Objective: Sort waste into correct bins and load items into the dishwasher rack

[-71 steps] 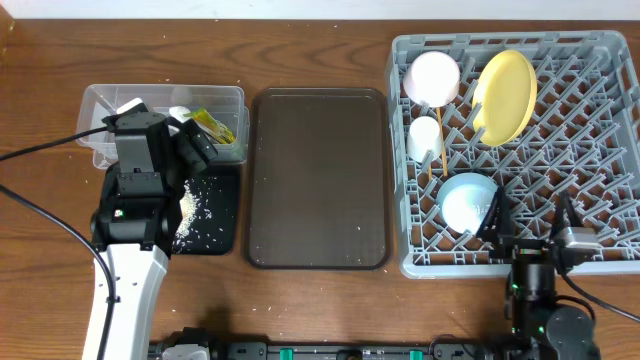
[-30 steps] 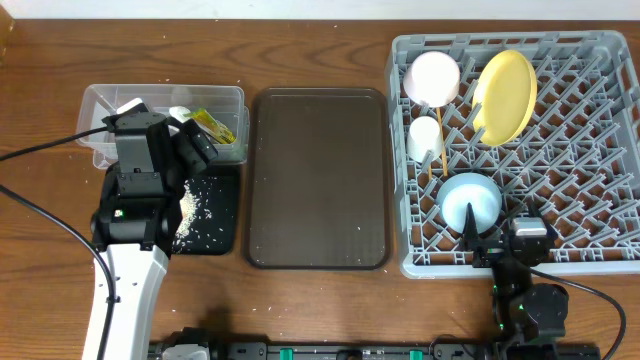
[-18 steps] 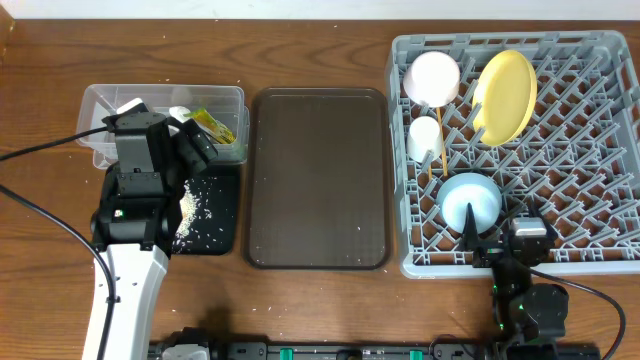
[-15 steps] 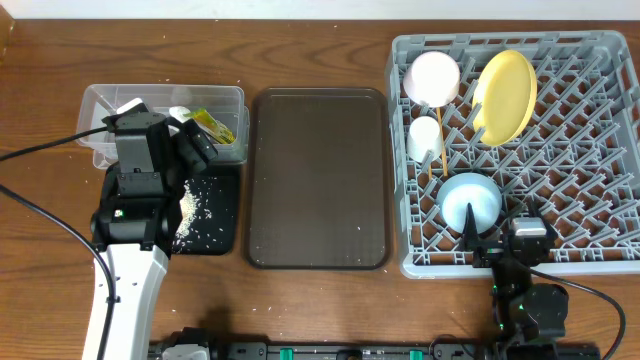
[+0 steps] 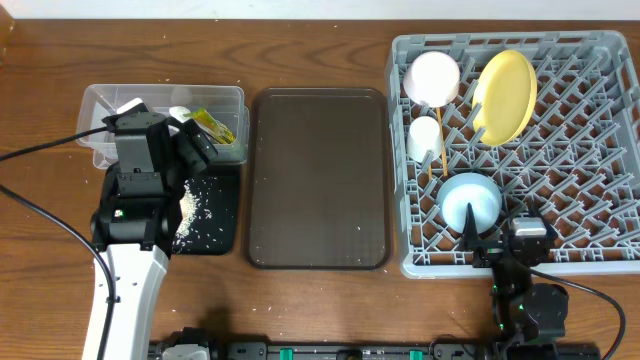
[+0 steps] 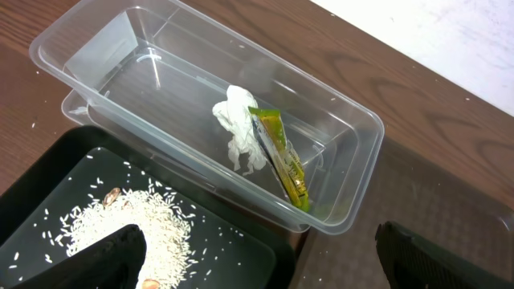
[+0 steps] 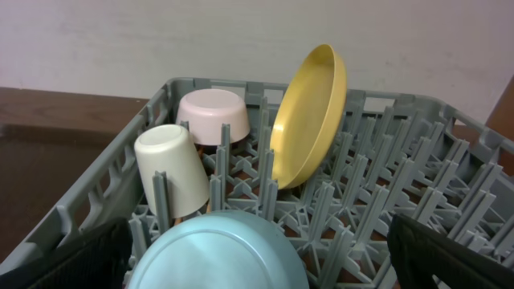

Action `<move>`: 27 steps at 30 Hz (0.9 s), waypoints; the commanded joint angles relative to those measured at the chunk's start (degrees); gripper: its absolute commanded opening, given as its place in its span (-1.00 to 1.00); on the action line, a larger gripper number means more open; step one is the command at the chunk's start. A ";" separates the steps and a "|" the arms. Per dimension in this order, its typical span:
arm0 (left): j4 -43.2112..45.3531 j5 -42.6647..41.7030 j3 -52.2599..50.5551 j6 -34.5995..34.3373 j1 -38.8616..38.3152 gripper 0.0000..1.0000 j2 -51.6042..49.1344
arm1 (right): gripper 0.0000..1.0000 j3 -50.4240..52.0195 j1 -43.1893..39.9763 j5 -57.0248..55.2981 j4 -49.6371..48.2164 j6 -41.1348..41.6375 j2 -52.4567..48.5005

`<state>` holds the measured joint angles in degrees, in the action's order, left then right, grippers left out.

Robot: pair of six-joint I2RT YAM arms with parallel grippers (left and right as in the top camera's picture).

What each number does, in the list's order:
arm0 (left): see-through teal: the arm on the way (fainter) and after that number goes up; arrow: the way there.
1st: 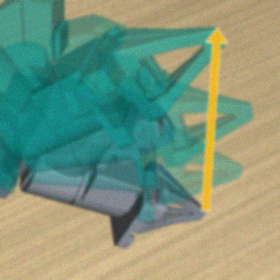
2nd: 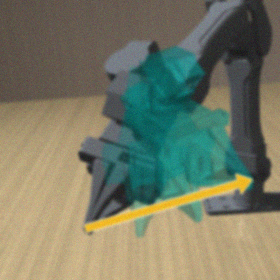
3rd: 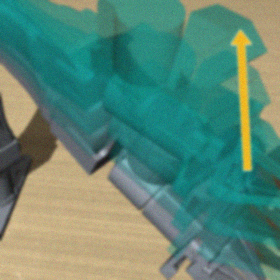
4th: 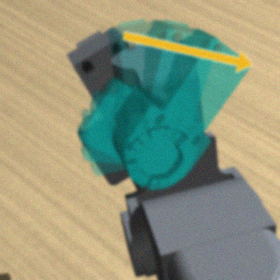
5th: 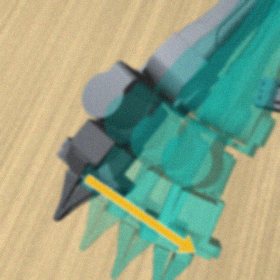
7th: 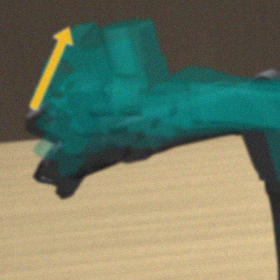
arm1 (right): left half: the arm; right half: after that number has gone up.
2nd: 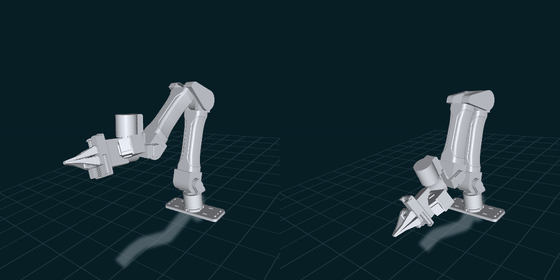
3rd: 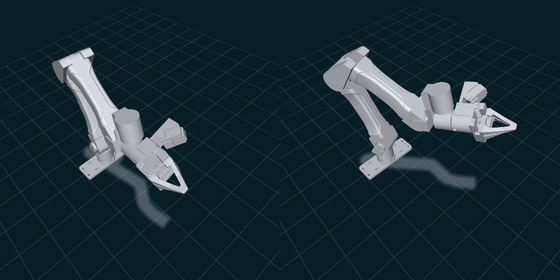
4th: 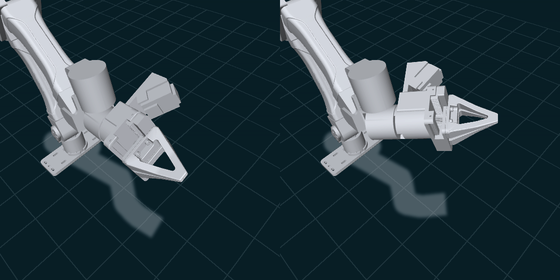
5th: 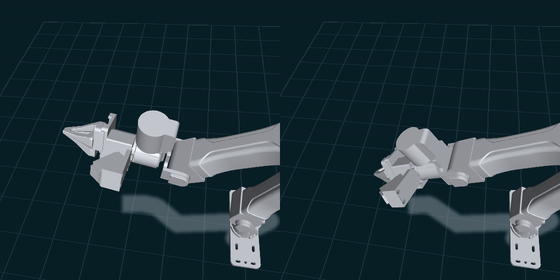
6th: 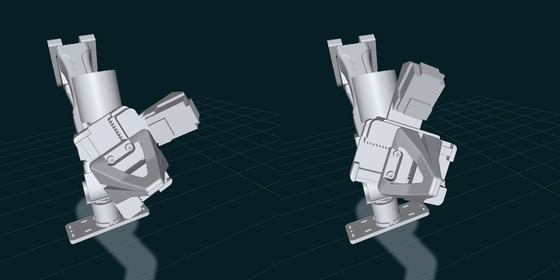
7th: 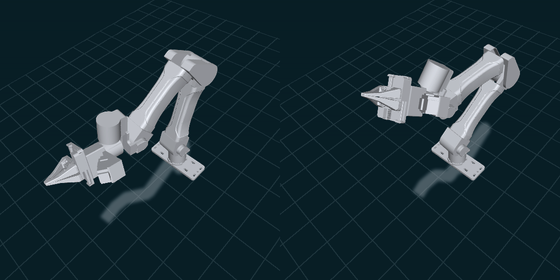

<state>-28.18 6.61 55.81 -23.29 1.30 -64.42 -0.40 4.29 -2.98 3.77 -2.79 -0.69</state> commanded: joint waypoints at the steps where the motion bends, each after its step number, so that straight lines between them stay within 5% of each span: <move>1: -0.24 0.52 -0.13 0.74 0.17 0.89 1.03 | 0.99 0.11 -0.57 0.26 0.26 -0.72 0.39; 14: -6.73 0.52 -8.07 0.74 0.17 0.89 26.01 | 0.98 0.11 -0.57 0.26 0.26 -0.72 0.39; 27: -8.13 -0.13 -29.09 -4.48 0.17 0.89 59.08 | 0.98 0.11 -0.57 0.26 0.26 -0.70 0.39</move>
<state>-36.88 6.44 30.37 -25.08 1.30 -9.30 -0.40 4.29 -2.94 3.79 -2.79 -0.67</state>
